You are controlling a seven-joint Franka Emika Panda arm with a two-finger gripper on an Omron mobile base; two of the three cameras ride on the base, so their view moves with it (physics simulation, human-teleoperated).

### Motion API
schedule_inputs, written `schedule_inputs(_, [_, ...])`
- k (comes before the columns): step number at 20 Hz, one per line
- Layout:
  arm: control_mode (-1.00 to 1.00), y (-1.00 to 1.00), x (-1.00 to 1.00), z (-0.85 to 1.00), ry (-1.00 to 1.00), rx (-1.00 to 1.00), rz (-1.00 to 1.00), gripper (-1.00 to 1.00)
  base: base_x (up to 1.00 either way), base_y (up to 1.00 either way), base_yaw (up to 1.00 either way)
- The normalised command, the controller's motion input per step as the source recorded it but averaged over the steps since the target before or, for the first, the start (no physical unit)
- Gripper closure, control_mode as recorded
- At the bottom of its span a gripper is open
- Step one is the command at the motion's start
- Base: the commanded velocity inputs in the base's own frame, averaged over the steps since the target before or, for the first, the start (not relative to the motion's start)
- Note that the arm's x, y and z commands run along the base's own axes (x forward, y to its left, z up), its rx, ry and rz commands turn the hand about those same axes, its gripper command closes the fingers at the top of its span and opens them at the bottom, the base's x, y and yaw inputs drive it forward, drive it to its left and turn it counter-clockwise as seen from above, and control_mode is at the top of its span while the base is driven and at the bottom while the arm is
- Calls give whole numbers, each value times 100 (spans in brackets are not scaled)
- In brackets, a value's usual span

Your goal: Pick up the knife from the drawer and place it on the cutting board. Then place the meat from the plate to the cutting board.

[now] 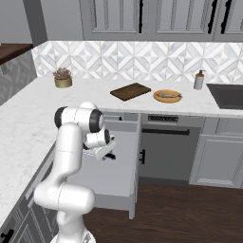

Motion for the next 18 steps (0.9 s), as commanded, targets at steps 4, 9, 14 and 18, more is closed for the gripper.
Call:
schedule_inputs(4, [-100, 0, -10, -2, 0, 0, 0, 100, 0, 0, 0])
schedule_inputs(9, [-100, 0, -75, 33, -10, 1, -2, 100, 0, 0, 0])
schedule_inputs(14, [-100, -10, -97, 100, -28, 0, -11, 100, 0, 0, 0])
schedule_inputs(18, [-100, -47, -100, 100, -20, 1, -21, 100, 0, 0, 0])
